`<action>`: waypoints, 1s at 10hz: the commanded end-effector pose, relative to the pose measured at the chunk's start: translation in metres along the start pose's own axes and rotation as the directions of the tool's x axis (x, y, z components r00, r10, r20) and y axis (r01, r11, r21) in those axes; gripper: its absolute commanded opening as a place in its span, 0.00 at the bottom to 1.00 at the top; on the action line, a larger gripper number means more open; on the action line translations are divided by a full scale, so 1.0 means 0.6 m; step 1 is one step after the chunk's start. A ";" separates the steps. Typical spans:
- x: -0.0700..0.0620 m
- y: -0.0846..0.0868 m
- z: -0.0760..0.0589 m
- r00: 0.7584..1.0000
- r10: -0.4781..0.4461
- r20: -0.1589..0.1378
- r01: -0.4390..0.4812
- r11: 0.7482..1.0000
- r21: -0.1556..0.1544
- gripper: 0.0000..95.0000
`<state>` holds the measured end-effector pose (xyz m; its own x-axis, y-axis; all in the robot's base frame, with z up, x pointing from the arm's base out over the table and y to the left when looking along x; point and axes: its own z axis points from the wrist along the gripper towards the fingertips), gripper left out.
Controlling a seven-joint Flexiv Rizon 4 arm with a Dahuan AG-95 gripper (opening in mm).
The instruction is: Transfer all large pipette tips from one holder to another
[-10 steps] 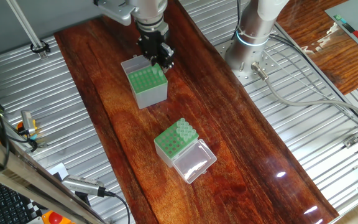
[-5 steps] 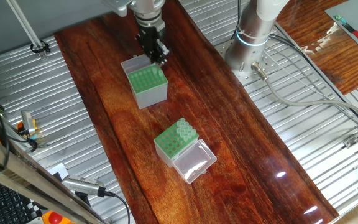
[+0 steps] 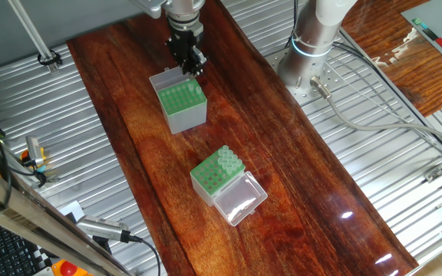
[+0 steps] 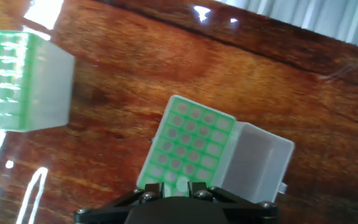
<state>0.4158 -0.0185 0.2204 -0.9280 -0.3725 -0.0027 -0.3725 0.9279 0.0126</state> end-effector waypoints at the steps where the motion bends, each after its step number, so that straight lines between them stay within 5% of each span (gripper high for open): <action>1: -0.001 0.000 -0.001 0.998 0.056 -0.009 -0.056 0.998 -0.007 0.20; 3: 0.000 -0.001 0.004 0.999 0.051 -0.006 -0.051 0.999 0.001 0.20; 7: 0.006 -0.017 0.051 1.000 0.025 -0.008 -0.025 0.999 0.022 0.20; 10: 0.011 -0.015 0.053 0.999 0.032 -0.001 -0.032 0.999 0.020 0.20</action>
<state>0.4140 -0.0288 0.1876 -0.9361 -0.3517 0.0069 -0.3517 0.9361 -0.0057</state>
